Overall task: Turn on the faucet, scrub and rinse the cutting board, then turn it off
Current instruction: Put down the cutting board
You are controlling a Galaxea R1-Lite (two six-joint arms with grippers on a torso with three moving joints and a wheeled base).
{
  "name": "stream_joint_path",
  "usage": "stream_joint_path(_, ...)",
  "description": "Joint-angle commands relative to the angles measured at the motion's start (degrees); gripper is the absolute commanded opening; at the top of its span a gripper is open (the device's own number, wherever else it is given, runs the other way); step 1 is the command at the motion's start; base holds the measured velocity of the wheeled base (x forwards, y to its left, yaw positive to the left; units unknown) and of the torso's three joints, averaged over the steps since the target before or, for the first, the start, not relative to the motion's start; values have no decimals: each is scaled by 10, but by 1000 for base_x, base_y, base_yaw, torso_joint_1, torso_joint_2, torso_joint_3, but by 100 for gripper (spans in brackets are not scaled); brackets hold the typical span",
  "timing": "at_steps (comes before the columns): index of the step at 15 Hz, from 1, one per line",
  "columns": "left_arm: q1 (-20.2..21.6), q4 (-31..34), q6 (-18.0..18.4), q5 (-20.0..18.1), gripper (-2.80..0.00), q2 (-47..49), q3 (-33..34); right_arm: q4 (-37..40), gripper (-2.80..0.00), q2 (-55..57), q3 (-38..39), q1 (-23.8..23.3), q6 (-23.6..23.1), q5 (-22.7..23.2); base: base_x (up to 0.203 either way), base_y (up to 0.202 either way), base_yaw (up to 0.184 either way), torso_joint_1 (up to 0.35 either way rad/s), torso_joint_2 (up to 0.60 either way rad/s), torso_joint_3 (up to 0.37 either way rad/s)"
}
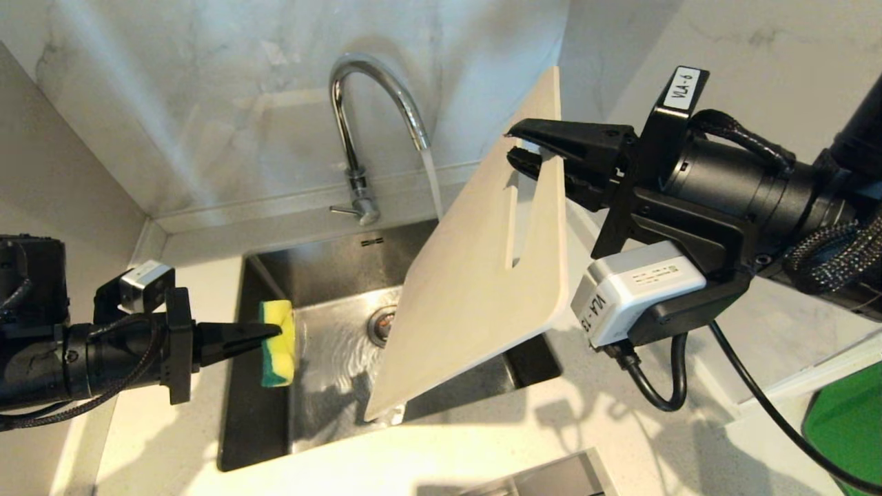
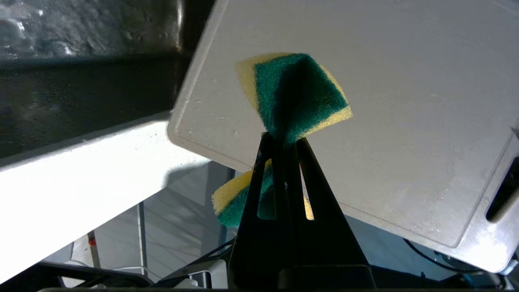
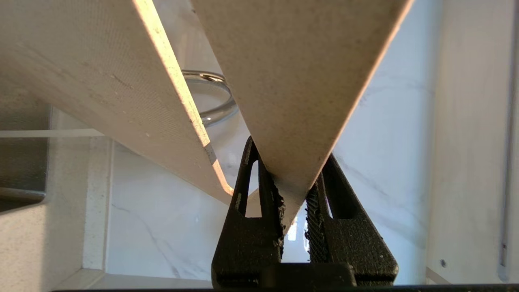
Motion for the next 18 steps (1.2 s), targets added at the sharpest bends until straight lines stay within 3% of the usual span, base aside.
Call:
stream_joint_path(1, 12, 3, -2, -4, -280, 0, 0, -2, -280, -9, 3, -1, -6, 2, 0, 0, 0, 0, 0, 0)
stream_joint_path(18, 18, 10, -2, 2, -280, 1, 2, -4, -280, -79, 66, -1, 3, -6, 0, 0, 0, 0, 0, 0)
